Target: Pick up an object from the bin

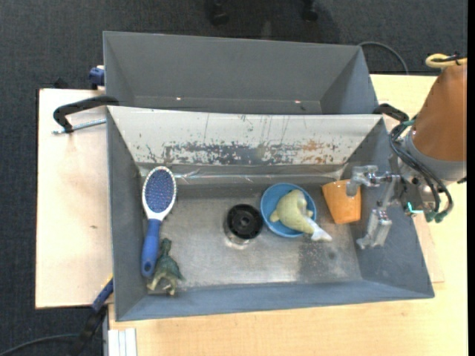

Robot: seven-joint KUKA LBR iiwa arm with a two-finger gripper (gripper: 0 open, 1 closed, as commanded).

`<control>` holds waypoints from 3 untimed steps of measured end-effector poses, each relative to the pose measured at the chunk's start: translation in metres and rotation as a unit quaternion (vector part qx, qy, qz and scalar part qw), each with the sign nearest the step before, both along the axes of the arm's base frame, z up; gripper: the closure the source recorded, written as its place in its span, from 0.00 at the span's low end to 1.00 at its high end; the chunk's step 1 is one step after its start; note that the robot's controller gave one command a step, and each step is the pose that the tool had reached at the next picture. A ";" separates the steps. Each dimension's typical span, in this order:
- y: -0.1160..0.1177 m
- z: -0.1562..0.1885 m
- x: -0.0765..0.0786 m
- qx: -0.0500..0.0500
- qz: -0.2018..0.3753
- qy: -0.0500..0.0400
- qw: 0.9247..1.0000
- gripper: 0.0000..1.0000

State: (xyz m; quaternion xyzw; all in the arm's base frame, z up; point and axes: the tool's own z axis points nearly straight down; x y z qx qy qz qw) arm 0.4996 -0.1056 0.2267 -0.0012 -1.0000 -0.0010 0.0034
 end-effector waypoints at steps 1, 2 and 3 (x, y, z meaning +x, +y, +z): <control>0.051 -0.152 0.034 0.000 -0.023 -0.001 1.000 0.00; 0.049 -0.148 0.035 -0.001 -0.024 -0.004 1.000 1.00; 0.040 -0.028 0.033 -0.002 -0.007 -0.010 1.000 1.00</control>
Offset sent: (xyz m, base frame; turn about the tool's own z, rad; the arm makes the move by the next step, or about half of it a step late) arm 0.0336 0.0483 -0.1492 0.0480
